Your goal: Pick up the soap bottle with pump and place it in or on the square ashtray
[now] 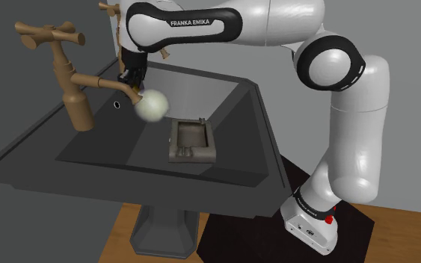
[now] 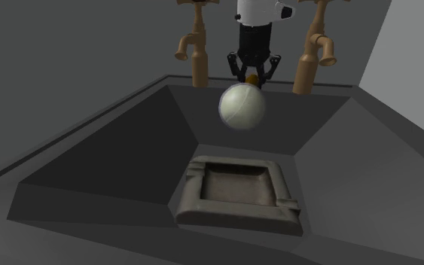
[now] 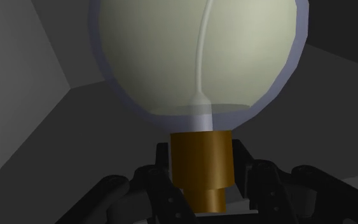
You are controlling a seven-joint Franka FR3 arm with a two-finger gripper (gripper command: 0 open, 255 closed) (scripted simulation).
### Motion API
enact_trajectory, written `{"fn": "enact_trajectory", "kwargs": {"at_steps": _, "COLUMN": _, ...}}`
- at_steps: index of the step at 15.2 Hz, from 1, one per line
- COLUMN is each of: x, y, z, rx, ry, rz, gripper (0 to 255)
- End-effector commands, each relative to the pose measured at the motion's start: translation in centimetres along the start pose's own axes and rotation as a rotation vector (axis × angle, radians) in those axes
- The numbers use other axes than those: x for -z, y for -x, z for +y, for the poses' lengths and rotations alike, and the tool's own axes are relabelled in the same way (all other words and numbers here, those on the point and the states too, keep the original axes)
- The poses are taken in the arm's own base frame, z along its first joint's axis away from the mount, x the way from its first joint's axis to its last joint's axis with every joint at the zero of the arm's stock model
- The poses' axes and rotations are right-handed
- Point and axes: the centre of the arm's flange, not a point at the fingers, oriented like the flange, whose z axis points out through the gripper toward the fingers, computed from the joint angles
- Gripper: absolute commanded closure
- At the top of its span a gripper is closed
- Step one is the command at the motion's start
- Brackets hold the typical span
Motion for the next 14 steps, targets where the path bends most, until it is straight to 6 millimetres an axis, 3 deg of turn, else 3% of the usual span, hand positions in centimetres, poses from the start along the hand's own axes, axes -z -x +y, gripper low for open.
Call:
{"fn": "enact_trajectory", "kwargs": {"at_steps": 1, "x": 0.9, "y": -0.2, "z": -0.1, "rx": 0.000, "ry": 0.000, "rz": 0.000, "gripper": 255}}
{"fn": "enact_trajectory", "kwargs": {"at_steps": 14, "x": 5.8, "y": 16.1, "z": 2.1, "rx": 0.000, "ry": 0.000, "rz": 0.000, "gripper": 255}}
